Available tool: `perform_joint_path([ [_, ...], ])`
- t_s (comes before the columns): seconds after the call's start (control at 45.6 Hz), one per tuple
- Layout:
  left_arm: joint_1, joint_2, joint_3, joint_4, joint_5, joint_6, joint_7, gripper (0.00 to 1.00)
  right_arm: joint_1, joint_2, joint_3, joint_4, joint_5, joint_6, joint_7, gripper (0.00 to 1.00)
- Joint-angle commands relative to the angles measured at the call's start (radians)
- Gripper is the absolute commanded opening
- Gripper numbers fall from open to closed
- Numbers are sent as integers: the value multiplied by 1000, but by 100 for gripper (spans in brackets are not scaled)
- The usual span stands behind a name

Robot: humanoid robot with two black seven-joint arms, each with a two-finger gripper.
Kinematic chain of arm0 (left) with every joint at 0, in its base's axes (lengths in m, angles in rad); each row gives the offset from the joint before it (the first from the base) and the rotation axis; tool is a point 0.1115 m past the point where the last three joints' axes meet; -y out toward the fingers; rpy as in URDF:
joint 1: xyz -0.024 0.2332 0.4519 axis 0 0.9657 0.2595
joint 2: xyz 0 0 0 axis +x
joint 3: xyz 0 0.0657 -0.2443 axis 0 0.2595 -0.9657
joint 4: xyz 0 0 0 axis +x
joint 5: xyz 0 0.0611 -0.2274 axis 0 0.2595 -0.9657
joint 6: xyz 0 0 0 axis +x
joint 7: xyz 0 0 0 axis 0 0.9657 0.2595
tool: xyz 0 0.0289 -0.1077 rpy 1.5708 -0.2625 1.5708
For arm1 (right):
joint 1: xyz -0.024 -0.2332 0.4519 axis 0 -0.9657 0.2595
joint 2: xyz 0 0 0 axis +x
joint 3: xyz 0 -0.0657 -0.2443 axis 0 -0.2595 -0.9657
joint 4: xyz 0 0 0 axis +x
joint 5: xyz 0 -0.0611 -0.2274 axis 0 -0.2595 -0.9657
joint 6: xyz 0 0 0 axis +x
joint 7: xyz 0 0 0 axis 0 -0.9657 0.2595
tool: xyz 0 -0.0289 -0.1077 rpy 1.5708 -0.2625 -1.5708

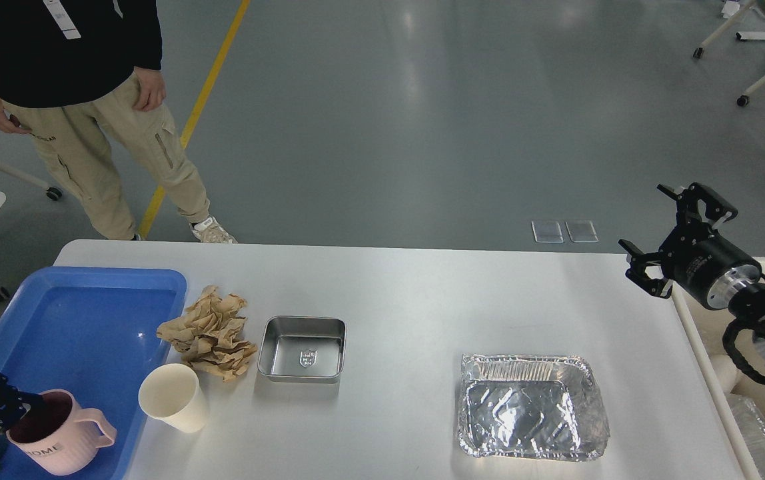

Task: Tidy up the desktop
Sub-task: 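Lower the pink mug into the blue tray and open the left gripper, then withdraw the left gripper from the mug and raise it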

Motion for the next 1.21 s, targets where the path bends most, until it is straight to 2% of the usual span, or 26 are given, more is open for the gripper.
perform_joint_path([
  [0.0,1,-19,-1,2,-46,0,0,26,0,0,0,0,0,0,0,100],
  [0.066,1,-19,0,2,-82,-1,-1,37,0,1,0,0,0,0,0,100],
  [0.175,1,-17,-3,2,-112,-11,-1,49,0,3,0,-2,-2,0,0,100],
  [0.329,-1,-16,-3,1,-168,-12,-1,81,0,6,0,-2,-2,0,0,100],
  [0.46,-2,-8,-12,-2,-244,-17,20,89,0,4,0,-2,-2,0,0,100],
  [0.504,-9,-7,-18,-2,-286,-18,46,91,0,3,0,-2,-2,-2,0,100],
  [0.657,-41,-11,-23,-13,-555,-32,192,96,0,1,0,-2,-2,-2,0,100],
  [0.723,-62,-23,-21,-16,-654,-32,241,97,0,1,0,0,-2,-2,0,100],
  [0.898,-84,-79,-58,-25,-855,-32,321,97,0,1,0,0,-2,-3,0,100],
  [1.074,-84,-119,-100,-36,-1109,-29,494,97,0,1,-1,0,-2,-3,0,100],
  [1.183,-81,-111,-101,-110,-1203,-11,519,97,-2,1,-3,0,-2,-3,0,100],
])
